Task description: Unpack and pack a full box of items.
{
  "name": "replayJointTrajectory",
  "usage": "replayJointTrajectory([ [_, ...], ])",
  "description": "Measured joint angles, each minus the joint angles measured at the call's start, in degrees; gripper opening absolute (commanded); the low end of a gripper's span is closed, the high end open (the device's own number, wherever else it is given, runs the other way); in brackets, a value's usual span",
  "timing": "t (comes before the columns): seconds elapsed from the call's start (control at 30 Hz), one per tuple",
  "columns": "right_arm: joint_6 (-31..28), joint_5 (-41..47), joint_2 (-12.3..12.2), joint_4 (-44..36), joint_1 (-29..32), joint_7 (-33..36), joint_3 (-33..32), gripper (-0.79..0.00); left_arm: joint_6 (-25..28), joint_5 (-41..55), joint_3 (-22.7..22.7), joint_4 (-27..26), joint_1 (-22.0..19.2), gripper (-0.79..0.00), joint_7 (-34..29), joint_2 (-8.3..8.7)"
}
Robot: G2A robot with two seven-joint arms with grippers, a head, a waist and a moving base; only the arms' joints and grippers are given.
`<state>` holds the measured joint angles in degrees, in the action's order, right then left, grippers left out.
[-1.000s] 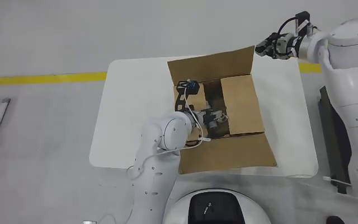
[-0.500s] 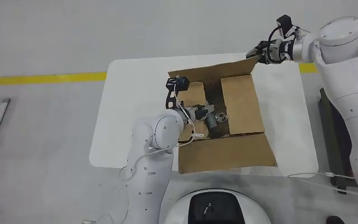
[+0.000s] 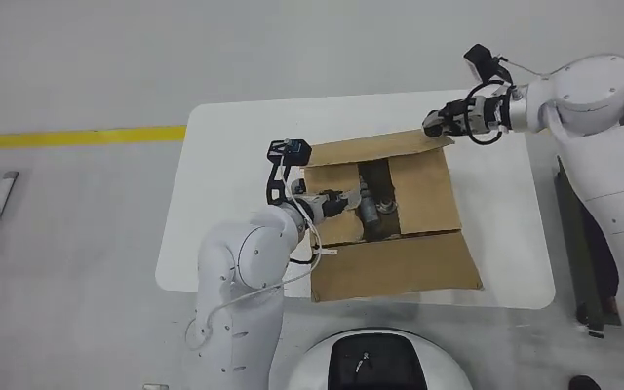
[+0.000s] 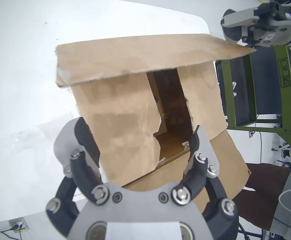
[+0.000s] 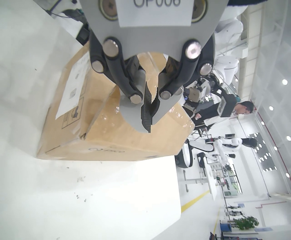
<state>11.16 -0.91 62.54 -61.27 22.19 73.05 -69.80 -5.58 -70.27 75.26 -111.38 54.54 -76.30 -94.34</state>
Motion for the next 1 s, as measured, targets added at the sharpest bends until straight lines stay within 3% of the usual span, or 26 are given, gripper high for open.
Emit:
replayJointTrajectory([
  [0.27, -0.5, -0.4, -1.1, -8.3, 7.5, 0.1, -0.3, -0.785, -0.1, 0.0, 0.0, 0.2, -0.1, 0.0, 0.0, -0.01],
  [0.53, 1.6, -0.2, -1.5, -12.0, 10.2, -2.1, 0.3, -0.785, 0.6, 0.6, -0.2, -0.3, 0.3, 0.0, 0.7, 0.01],
  [0.7, 2.1, -0.1, -1.7, -12.5, 10.7, -2.6, 0.5, -0.785, 8.3, -1.7, -0.6, -4.6, 3.1, 0.0, 3.4, 1.01],
  [0.87, 2.4, 0.3, -1.9, -12.7, 11.2, -2.9, 0.6, -0.785, 21.5, -8.4, 1.2, -10.2, 7.2, 0.0, 2.8, 2.72],
  [1.0, 2.5, 0.5, -2.1, -12.8, 11.4, -3.0, 0.8, -0.785, 22.2, -8.4, 1.5, -10.4, 7.6, 0.0, 2.9, 2.8],
])
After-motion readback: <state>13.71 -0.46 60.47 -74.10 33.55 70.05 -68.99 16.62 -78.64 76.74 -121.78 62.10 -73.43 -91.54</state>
